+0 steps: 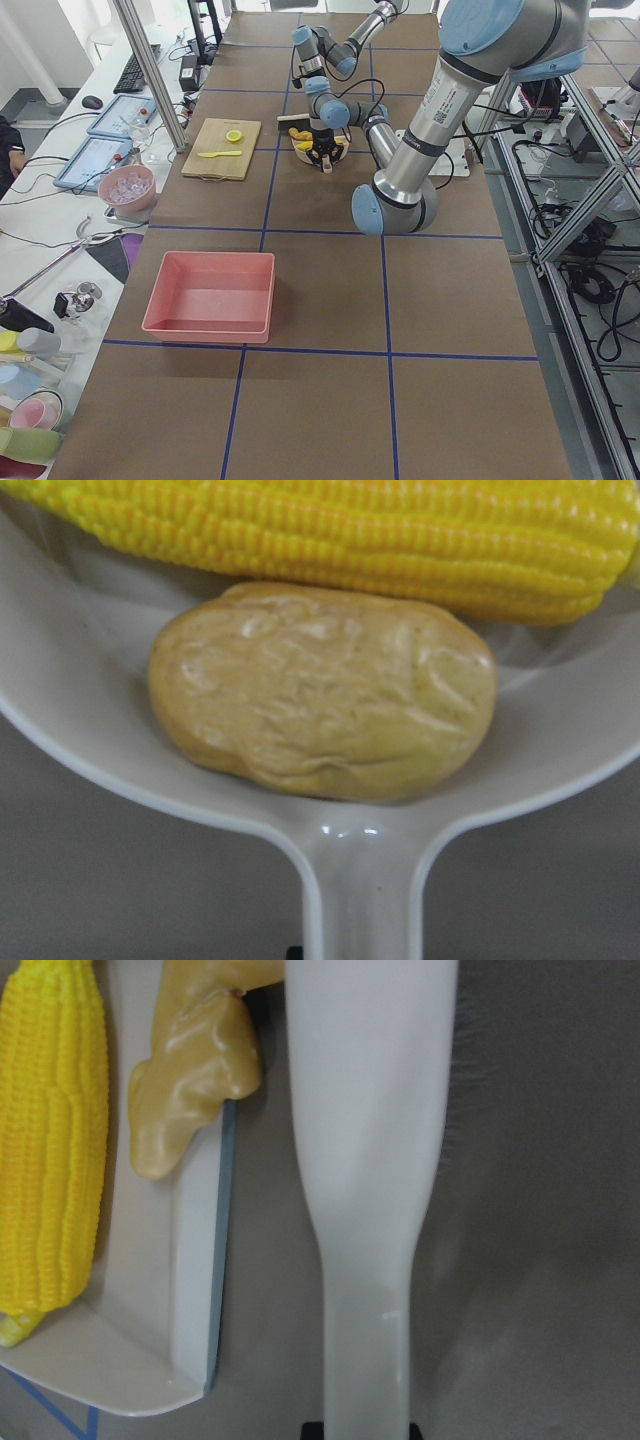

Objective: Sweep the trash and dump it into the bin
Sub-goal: 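Brush the remaining ginger into the dustpan with the right gripper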

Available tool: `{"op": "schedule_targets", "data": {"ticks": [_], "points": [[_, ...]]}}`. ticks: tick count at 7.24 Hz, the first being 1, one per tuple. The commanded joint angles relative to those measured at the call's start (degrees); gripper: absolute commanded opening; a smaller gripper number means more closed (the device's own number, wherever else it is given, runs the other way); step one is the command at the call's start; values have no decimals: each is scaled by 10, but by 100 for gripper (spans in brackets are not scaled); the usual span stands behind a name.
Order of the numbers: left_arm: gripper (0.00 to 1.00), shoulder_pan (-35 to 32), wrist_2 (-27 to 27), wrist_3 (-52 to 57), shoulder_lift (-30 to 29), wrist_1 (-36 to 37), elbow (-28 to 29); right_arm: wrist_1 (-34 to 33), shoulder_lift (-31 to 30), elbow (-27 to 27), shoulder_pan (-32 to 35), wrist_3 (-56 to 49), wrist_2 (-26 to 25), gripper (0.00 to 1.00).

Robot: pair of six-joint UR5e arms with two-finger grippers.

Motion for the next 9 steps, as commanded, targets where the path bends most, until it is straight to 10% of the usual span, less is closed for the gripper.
{"op": "schedule_targets", "data": {"ticks": [1,9], "points": [[0,-1,0,-1,-2,18,-6,0,13,4,-11,23,-4,0],[0,-1,2,0,0,12,-6,1,12,57,-94,115,-86,0]]}}
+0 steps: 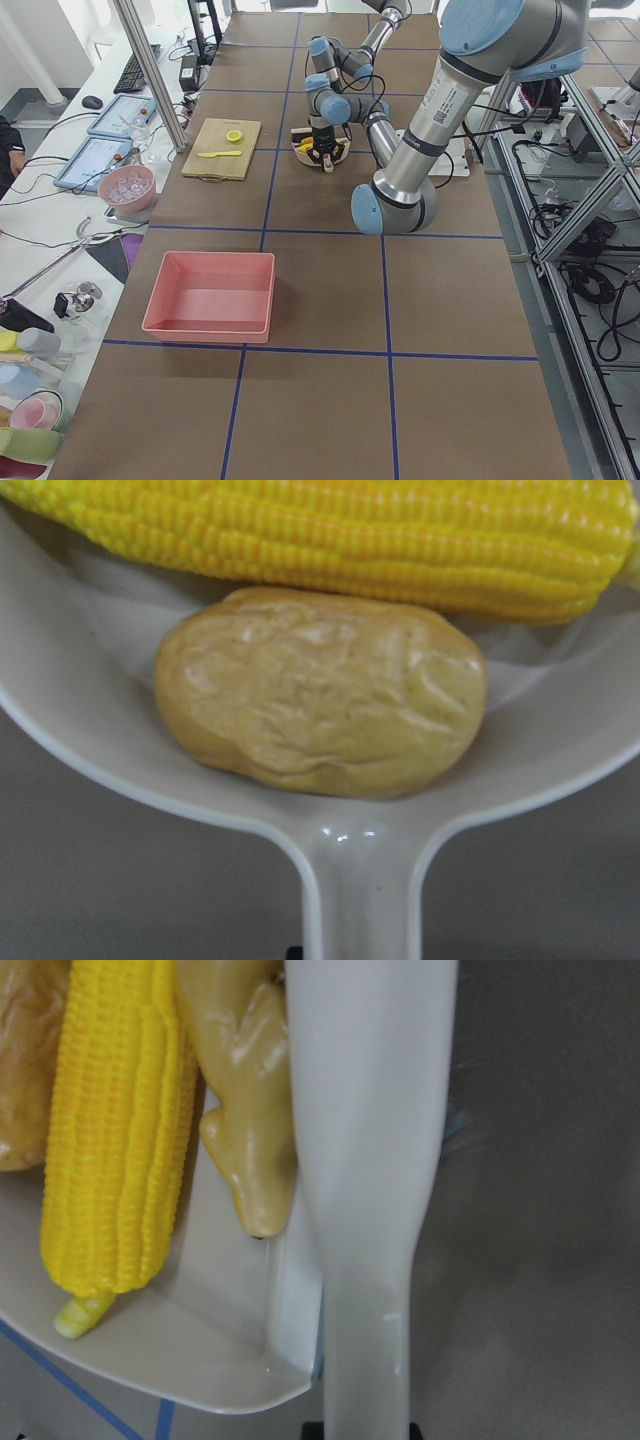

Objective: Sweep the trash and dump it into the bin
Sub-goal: 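Brush the remaining ginger into the dustpan with the right gripper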

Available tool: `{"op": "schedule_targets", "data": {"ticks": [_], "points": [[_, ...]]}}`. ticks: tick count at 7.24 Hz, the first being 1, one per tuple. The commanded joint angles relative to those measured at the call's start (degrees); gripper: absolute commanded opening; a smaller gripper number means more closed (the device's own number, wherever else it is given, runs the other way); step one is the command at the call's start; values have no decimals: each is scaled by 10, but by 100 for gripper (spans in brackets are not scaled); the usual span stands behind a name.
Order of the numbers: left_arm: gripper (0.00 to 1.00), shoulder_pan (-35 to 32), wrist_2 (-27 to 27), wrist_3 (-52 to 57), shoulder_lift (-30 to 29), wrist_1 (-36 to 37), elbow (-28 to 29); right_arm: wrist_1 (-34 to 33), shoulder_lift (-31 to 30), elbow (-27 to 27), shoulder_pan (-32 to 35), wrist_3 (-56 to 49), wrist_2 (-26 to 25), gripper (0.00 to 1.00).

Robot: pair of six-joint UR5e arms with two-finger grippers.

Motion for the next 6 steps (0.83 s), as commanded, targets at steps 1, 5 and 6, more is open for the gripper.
{"op": "schedule_targets", "data": {"ticks": [1,5,6], "points": [[0,0,2,-1,1,-26,2,-1,-4,15,-14,34,-13,0],[0,-3,0,-9,4,-95,1,-4,-47,68,-18,56,-7,0],[0,-3,1,-9,6,-110,1,-44,-54,98,-7,55,-4,0]]}}
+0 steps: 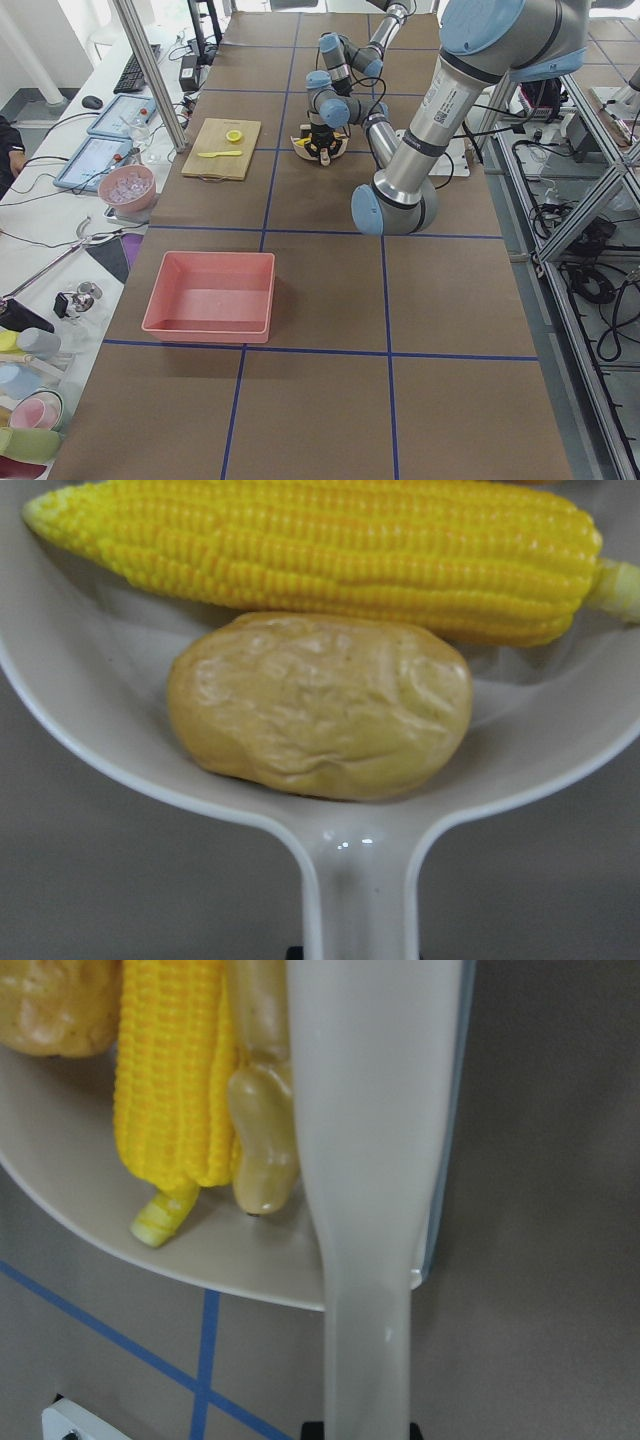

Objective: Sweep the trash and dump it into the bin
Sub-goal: 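Brush the remaining ginger into the dustpan with the right gripper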

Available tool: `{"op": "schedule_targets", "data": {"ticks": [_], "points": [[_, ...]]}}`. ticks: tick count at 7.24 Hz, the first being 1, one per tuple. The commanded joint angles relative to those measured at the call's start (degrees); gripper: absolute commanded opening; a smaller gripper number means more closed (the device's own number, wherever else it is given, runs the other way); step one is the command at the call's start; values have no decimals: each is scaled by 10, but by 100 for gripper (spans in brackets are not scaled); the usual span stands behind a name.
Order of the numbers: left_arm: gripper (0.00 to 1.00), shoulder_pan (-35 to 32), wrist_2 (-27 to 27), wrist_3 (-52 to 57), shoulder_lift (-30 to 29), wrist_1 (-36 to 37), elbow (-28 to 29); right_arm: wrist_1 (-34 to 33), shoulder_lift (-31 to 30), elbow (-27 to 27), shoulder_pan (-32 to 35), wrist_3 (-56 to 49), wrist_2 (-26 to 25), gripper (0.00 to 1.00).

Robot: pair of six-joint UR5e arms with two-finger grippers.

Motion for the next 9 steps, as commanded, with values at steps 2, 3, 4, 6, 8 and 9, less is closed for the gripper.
{"op": "schedule_targets", "data": {"ticks": [2,3,4,6,8,9], "points": [[0,-1,0,-20,4,-42,0,-107,-17,88,14,0,2,0],[0,-1,0,-20,6,-43,0,-131,-48,127,24,0,2,0],[0,-1,1,-20,6,-55,0,-166,-77,171,34,0,2,0],[0,-4,1,-27,7,-85,-1,-296,-105,264,63,0,0,0],[0,-6,1,-63,8,-129,-4,-426,-117,325,117,-10,-12,0],[0,-6,1,-91,11,-166,-4,-430,-150,330,139,-36,-32,0]]}}
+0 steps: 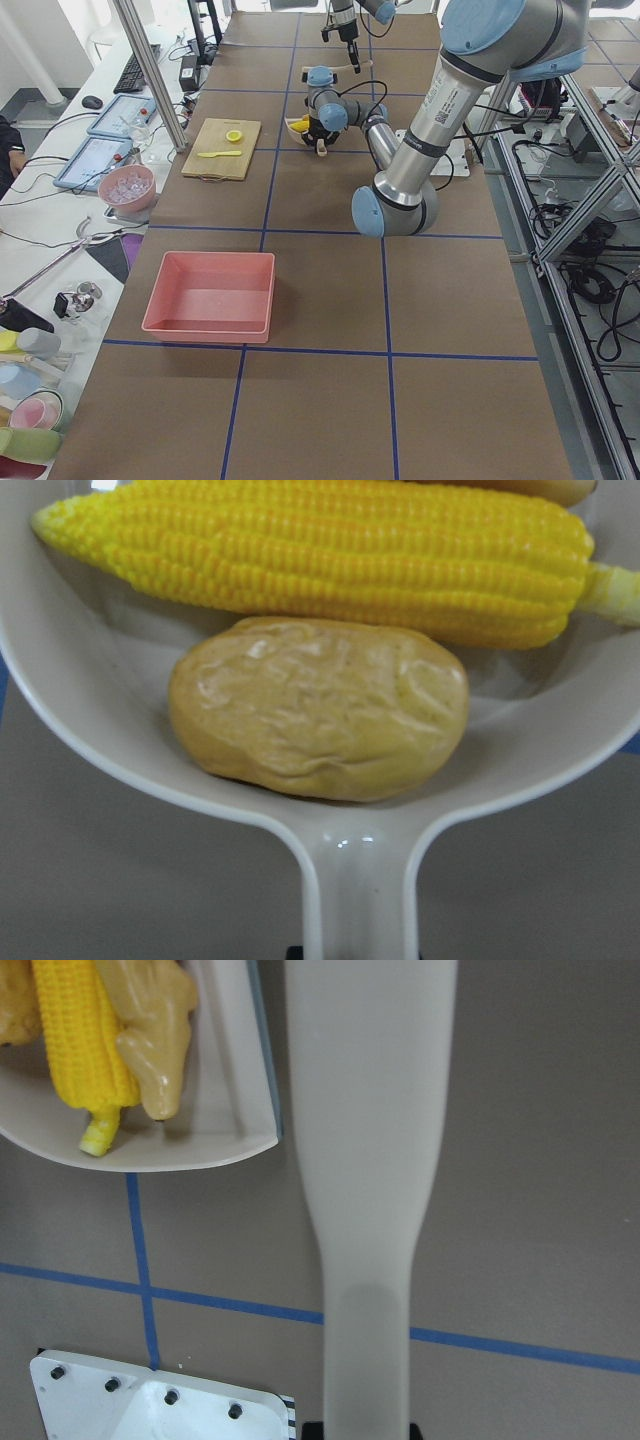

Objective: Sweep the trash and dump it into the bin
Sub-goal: 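Carry the dustpan to the pink bin with the left gripper while the right withdraws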

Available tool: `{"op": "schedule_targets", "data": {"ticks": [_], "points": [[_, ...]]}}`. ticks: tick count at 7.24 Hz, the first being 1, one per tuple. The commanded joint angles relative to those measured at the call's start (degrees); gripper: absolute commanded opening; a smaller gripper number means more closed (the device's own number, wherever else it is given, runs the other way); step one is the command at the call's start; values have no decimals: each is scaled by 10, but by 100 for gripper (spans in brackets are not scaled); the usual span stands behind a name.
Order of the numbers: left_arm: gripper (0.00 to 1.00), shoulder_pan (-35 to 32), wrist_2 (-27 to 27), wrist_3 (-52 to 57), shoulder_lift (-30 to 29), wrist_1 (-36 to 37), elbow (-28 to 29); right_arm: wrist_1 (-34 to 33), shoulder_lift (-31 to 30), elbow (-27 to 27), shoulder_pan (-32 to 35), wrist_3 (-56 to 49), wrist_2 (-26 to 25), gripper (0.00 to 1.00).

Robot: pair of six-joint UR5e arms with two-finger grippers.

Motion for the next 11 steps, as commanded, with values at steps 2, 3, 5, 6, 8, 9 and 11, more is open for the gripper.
{"op": "schedule_targets", "data": {"ticks": [2,3,5,6,8,9,11], "points": [[0,-8,0,-83,8,-97,-6,-39,-101,4,94,-191,-35,0],[0,-22,0,-109,15,-122,-13,-40,-114,-24,119,-270,-34,0],[0,-111,-8,-125,51,-111,-67,-38,-96,-107,139,-359,-34,0],[0,-158,-31,-126,58,-88,-73,-40,-62,-157,149,-372,-34,0],[0,-228,-52,-172,81,-59,-82,-35,-24,-239,169,-375,-36,0],[0,-257,-52,-216,96,-49,-93,-33,-30,-263,175,-374,-33,0],[0,-312,-77,-260,143,0,-123,-32,-70,-263,174,-371,-32,0]]}}
